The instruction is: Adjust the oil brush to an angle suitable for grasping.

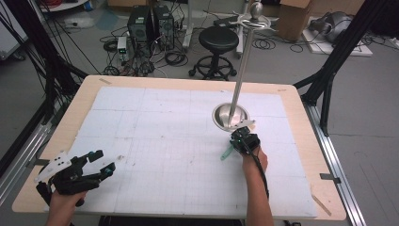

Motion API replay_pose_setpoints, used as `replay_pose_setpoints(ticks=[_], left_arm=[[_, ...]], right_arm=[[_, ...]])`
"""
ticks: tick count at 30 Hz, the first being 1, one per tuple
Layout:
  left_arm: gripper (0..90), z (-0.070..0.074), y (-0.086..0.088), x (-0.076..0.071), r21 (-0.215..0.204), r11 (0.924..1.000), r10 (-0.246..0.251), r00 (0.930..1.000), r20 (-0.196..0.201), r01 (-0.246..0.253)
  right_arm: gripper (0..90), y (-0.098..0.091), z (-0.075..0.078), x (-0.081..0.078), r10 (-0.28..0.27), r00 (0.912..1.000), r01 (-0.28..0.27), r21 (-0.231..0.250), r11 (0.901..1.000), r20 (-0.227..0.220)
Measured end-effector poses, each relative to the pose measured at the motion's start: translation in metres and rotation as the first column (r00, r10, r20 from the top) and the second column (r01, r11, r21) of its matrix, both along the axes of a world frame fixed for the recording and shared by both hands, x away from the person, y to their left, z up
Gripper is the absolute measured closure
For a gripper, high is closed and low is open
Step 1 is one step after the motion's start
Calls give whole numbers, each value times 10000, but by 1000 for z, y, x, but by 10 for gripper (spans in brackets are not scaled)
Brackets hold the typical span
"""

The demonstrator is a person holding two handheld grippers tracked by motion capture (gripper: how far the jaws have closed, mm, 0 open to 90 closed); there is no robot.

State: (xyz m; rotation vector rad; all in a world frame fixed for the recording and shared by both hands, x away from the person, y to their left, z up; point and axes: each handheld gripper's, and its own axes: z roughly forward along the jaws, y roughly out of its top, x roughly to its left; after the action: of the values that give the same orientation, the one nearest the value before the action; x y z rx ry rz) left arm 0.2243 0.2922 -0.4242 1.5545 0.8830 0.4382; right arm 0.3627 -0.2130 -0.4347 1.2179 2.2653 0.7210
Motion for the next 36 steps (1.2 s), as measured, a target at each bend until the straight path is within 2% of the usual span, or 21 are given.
replay_pose_setpoints(ticks=[4,7,13,14,15,16,17,18,20,22,26,30,32,33,36], left_arm=[[247,0,0,0,8,10000,-7,10000,12,7],[247,1,-1,-1,15,10000,-32,10000,33,32],[247,0,-2,0,39,10000,-60,10000,12,60],[247,0,-2,0,39,10000,-60,10000,12,60],[247,0,-2,0,32,10000,-69,10000,7,69],[247,0,-2,0,38,10000,-51,10000,-8,51],[247,0,-3,0,26,10000,-58,10000,-7,58],[247,0,-3,0,43,10000,-63,10000,-2,63],[247,0,-3,0,43,10000,-55,10000,18,54],[247,0,-3,0,34,10000,-33,10000,17,33],[247,0,-3,0,44,10000,-43,10000,21,43],[247,0,-3,0,56,10000,-15,10000,15,15],[247,0,-3,0,48,10000,-27,10000,9,27],[247,0,-3,0,38,10000,-26,10000,16,26],[247,0,-3,0,33,10000,5,10000,1,-5]], right_arm=[[897,-9,1,-18,-77,9997,80,141,9999,-245],[897,-14,0,-34,-33,10000,35,159,9999,-91],[897,-26,-3,-62,-30,9999,24,493,9988,106],[897,-26,-3,-62,-30,9999,24,493,9988,106],[897,-30,-3,-71,5,10000,-9,562,9984,65],[897,-30,-3,-71,5,10000,-9,562,9984,65],[897,-34,-1,-79,77,9999,-82,605,9981,82],[897,-37,1,-83,56,9998,-70,772,9970,191],[897,-46,7,-93,26,9967,-154,1568,9875,814],[897,-54,13,-101,-183,9936,4,1590,9873,1110],[897,-66,6,-111,-290,9973,213,1125,9934,677],[897,-68,-2,-119,262,9992,-292,1081,9937,289],[897,-67,-3,-119,356,9992,-372,1057,9937,172],[897,-63,-4,-120,632,9980,-632,1058,9924,28],[897,-54,-5,-121,987,9951,-982,1199,9879,20]])
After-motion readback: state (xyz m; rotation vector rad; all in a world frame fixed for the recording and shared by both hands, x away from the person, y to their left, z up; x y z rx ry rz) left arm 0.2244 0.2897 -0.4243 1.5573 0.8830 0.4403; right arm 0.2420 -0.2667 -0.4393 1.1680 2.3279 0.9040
